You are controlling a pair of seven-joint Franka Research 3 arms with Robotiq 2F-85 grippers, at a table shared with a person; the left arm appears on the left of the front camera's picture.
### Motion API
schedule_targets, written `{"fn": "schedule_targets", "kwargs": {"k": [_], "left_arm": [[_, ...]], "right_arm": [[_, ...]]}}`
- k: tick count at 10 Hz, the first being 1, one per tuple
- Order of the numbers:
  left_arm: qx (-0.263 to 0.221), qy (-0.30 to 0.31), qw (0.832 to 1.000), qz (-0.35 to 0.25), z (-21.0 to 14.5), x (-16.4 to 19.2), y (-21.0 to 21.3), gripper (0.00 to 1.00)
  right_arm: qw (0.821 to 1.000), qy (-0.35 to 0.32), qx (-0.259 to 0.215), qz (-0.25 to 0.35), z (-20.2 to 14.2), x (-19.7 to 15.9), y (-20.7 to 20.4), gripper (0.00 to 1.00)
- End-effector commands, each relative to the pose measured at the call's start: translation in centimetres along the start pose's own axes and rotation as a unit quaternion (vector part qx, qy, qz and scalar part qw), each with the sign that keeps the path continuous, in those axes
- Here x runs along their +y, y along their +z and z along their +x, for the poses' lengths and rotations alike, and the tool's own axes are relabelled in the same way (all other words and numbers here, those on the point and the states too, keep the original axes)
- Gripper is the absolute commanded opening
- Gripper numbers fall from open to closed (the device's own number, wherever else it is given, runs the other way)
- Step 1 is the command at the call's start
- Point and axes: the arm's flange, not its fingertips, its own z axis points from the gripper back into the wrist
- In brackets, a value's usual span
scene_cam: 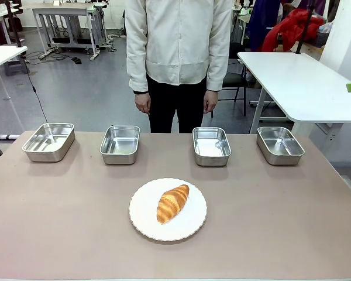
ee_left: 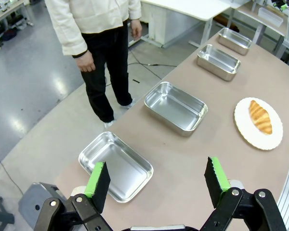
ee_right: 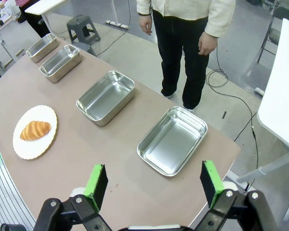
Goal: Place the bread in the container.
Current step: Place the Butter Roll into the Airtight Container indicated by the human.
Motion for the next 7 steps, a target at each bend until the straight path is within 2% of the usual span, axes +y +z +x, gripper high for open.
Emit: {"fn": "schedule_targets", "kwargs": {"k": [1,7], "left_arm": [[-0.006,0.000,1.000,0.002,0.14,-0.12,0.17,1.00],[-0.006,0.000,1.000,0.002,0.14,-0.12,0.17,1.00]], "right_arm": [[1.000,0.002,-0.006,0.003,-0.08,-0.06,-0.05,1.00],[1.000,0.002,-0.006,0.003,-0.08,-0.06,-0.05,1.00]]}}
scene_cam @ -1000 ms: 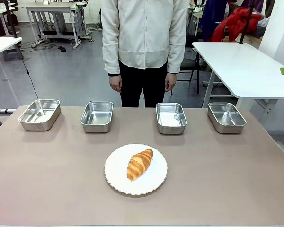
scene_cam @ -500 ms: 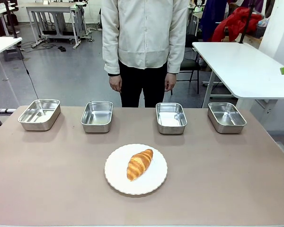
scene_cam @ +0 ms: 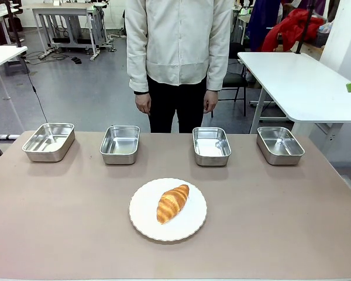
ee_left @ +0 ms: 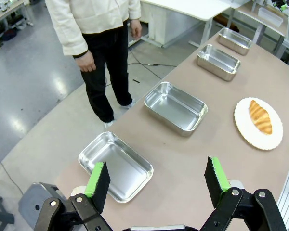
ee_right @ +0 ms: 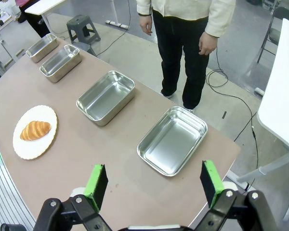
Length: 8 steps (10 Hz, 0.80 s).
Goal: Place the bread in the container.
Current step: Place the Butter Roll into the Airtight Container indicated by the human.
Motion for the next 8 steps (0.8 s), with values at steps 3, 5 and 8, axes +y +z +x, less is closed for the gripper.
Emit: {"fn": "schedule_targets", "kwargs": {"k": [3,5,8], "left_arm": [[-0.006,0.000,1.000,0.002,0.14,-0.12,0.17,1.00],[-0.006,0.000,1.000,0.002,0.14,-0.12,0.17,1.00],[-0.006,0.000,1.000,0.002,0.14,-0.12,0.17,1.00]], "right_arm": [[1.000,0.002,-0.006,0.003,-0.08,-0.06,-0.05,1.00],[1.000,0.002,-0.006,0.003,-0.08,-0.06,-0.05,1.00],[1.000,0.002,-0.006,0.003,-0.08,-0.06,-0.05,1.00]]}}
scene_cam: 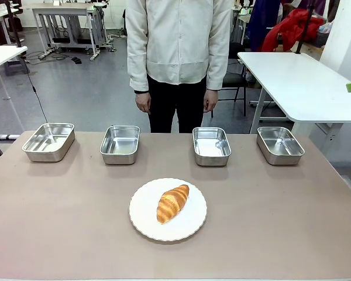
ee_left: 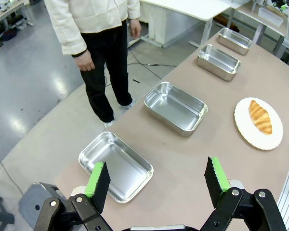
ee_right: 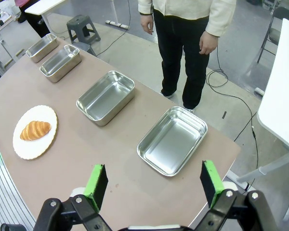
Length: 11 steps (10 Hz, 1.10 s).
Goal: Place the bread in the container.
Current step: Place the Butter Roll into the Airtight Container indicated by the human.
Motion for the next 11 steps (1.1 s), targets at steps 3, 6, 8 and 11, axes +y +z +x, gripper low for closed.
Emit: {"fn": "schedule_targets", "kwargs": {"k": [3,6,8,11], "left_arm": [[-0.006,0.000,1.000,0.002,0.14,-0.12,0.17,1.00],[-0.006,0.000,1.000,0.002,0.14,-0.12,0.17,1.00],[-0.006,0.000,1.000,0.002,0.14,-0.12,0.17,1.00],[-0.006,0.000,1.000,0.002,0.14,-0.12,0.17,1.00]], "right_arm": [[1.000,0.002,-0.006,0.003,-0.08,-0.06,-0.05,1.00],[1.000,0.002,-0.006,0.003,-0.08,-0.06,-0.05,1.00],[1.000,0.002,-0.006,0.003,-0.08,-0.06,-0.05,1.00],[1.000,0.002,-0.006,0.003,-0.08,-0.06,-0.05,1.00]]}}
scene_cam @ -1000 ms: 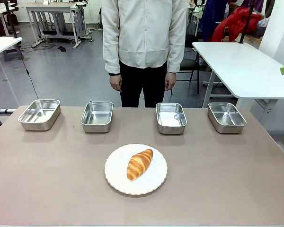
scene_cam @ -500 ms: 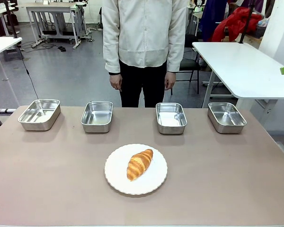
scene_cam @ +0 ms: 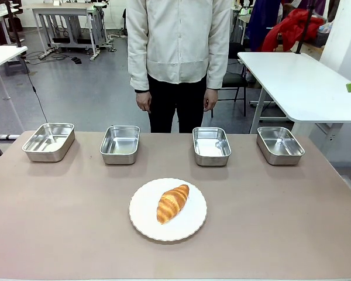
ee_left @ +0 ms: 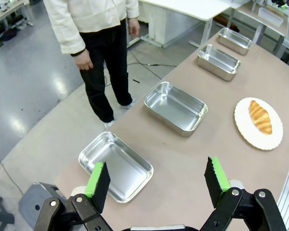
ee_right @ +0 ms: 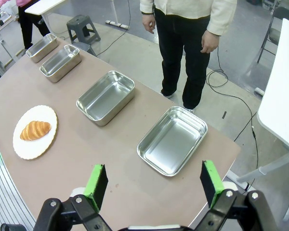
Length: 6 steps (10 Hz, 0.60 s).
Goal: Place the bread in the container.
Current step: Place the Butter Roll into the Airtight Container indicated by the human.
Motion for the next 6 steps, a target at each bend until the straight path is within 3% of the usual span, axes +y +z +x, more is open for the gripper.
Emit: {"fn": "schedule_targets", "kwargs": {"k": [1,6], "left_arm": [[-0.006,0.000,1.000,0.002,0.14,-0.12,0.17,1.00],[-0.006,0.000,1.000,0.002,0.14,-0.12,0.17,1.00]], "right_arm": [[1.000,0.002,-0.006,0.003,-0.08,-0.06,-0.05,1.00],[1.000,0.002,-0.006,0.003,-0.08,-0.06,-0.05,1.00]]}}
